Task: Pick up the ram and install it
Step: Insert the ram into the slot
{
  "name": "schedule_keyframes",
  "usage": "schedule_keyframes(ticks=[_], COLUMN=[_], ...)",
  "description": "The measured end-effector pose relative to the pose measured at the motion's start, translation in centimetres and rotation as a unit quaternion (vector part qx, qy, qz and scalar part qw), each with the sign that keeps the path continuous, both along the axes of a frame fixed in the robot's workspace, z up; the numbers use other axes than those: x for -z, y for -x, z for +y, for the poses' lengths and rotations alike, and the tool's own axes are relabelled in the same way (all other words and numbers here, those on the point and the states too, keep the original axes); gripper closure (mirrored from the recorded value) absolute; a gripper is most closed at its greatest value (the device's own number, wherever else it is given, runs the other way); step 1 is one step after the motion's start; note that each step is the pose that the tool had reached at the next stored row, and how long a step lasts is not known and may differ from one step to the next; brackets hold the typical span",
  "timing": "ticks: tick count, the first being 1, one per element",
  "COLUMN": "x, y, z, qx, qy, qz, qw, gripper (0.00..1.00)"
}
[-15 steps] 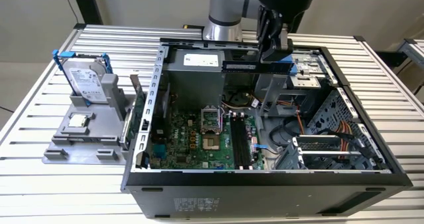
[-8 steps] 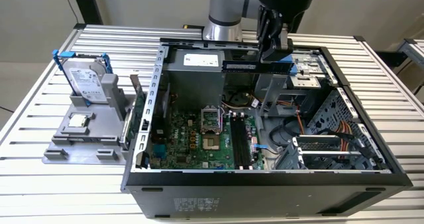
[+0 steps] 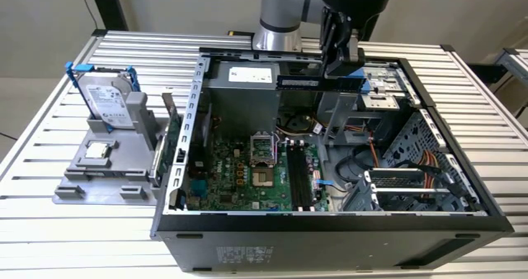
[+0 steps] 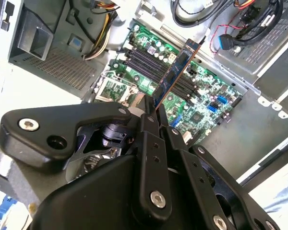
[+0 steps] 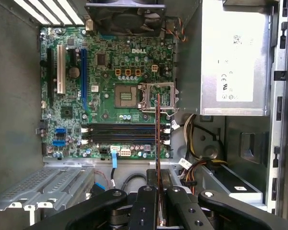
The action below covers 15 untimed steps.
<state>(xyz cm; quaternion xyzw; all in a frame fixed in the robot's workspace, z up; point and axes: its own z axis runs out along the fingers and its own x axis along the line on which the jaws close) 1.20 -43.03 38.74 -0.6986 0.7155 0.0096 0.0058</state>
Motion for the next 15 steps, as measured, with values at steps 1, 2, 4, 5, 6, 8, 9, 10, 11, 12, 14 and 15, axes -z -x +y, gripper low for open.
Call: schedule_keyframes(ticks=[1, 2, 4, 5, 6, 8, 9, 10, 11, 12, 14, 15], x=[0.00, 0.00, 0.00, 0.00, 0.00, 0.00, -0.01, -0.01, -0.01, 0.00, 0.00, 0.00], y=[0.00, 0.00, 0.00, 0.00, 0.00, 0.00, 0.00, 0.00, 0.00, 0.00, 0.00, 0.00], z=[0.00, 0.00, 0.00, 0.00, 0.00, 0.00, 0.00, 0.00, 0.00, 0.00, 0.00, 0.00], qx=[0.004, 0.009, 0.017, 0.020, 0.023, 0.025, 0.026, 0.026, 0.026, 0.027, 0.032, 0.037], qy=[0.0000, 0.0000, 0.0000, 0.0000, 0.0000, 0.0001, 0.0001, 0.0001, 0.0001, 0.0001, 0.0000, 0.0000], qz=[0.0000, 0.0000, 0.0000, 0.0000, 0.0000, 0.0000, 0.0000, 0.0000, 0.0000, 0.0000, 0.0000, 0.0000], qw=[1.0000, 1.0000, 0.9999, 0.9998, 0.9997, 0.9997, 0.9997, 0.9997, 0.9997, 0.9996, 0.9995, 0.9993], gripper=[1.00, 1.00, 1.00, 1.00, 1.00, 1.00, 1.00, 1.00, 1.00, 1.00, 1.00, 1.00])
